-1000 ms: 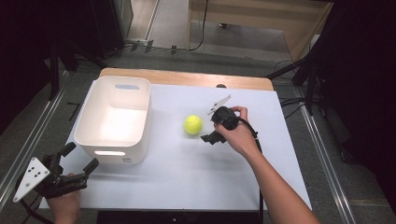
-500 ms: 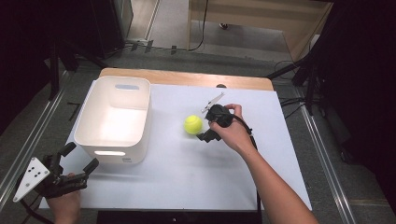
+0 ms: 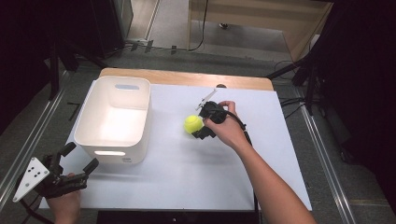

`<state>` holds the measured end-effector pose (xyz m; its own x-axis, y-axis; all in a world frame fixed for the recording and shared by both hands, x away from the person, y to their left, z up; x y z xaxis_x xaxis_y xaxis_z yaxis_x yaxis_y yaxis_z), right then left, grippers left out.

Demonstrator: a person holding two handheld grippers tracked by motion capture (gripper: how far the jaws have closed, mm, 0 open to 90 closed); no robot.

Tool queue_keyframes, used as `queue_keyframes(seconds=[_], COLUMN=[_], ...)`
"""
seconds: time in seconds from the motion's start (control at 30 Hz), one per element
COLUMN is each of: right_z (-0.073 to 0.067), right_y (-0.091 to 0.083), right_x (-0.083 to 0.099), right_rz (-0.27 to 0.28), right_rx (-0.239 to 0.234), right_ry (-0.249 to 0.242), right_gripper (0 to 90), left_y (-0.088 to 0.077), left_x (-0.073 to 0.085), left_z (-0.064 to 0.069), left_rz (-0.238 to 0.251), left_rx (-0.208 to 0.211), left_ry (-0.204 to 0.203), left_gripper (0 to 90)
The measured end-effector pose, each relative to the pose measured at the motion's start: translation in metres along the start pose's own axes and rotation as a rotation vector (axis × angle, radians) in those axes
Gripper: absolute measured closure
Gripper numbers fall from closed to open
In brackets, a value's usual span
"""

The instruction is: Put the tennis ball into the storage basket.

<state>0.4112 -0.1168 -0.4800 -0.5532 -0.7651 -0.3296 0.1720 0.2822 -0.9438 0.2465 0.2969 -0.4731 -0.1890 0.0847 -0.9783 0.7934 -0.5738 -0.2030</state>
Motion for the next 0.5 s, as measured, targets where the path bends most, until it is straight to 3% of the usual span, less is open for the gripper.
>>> queue_keyframes(seconds=[0.5], right_z=[0.004], right_y=[0.012], right_x=[-0.016], right_rz=[-0.035], right_rx=[-0.003], right_ry=[0.004], right_gripper=[0.0], left_y=[0.0], left_x=[0.0], left_z=[0.0], left_rz=[0.0], left_rx=[0.001], left_ry=[0.001], left_gripper=[5.8])
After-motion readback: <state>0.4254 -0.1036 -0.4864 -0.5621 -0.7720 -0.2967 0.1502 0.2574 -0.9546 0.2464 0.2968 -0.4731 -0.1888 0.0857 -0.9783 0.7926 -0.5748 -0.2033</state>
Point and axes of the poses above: each handheld gripper's, and its own axes: y roughly forward along the jaws, x roughly out of its underside, z roughly to its right, the point moved 4 cm from there along y, roughly forward along the jaws, and after that the axes turned 8 degrees about -z, right-handed, at the moved point
